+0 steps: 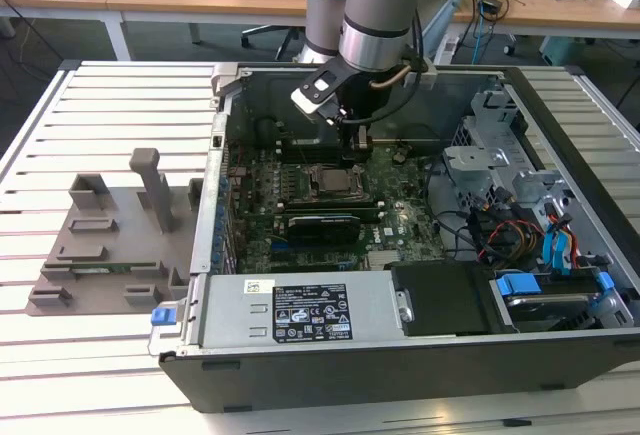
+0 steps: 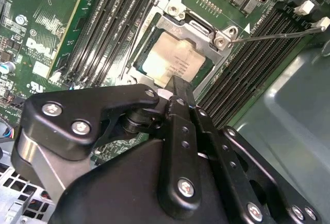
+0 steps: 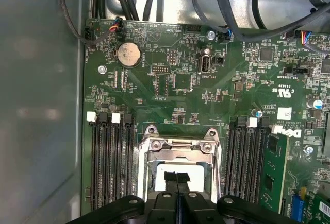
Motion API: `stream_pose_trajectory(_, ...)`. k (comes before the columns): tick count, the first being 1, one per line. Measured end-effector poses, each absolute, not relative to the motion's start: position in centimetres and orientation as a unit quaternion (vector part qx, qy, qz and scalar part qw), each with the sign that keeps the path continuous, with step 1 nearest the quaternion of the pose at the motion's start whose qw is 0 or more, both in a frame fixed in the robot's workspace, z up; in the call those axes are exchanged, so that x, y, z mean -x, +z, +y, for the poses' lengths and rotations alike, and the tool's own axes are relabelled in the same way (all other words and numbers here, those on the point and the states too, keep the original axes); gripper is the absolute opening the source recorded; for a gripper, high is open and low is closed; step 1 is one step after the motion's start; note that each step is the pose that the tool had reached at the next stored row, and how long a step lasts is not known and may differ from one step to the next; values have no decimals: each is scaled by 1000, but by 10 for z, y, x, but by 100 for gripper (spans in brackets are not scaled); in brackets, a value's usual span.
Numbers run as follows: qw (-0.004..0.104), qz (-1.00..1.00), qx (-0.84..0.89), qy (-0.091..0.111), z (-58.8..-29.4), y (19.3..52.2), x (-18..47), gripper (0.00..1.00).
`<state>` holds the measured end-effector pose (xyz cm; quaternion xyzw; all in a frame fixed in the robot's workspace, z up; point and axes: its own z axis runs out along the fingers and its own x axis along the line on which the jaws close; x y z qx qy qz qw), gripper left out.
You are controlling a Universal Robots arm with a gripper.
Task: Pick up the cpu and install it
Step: 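Close the cpu cover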
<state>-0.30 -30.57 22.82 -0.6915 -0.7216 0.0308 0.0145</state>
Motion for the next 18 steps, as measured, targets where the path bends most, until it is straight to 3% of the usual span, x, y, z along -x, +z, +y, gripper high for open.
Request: stream_pose_trajectory(18,15,-722,692,31,-306,212,27,11)
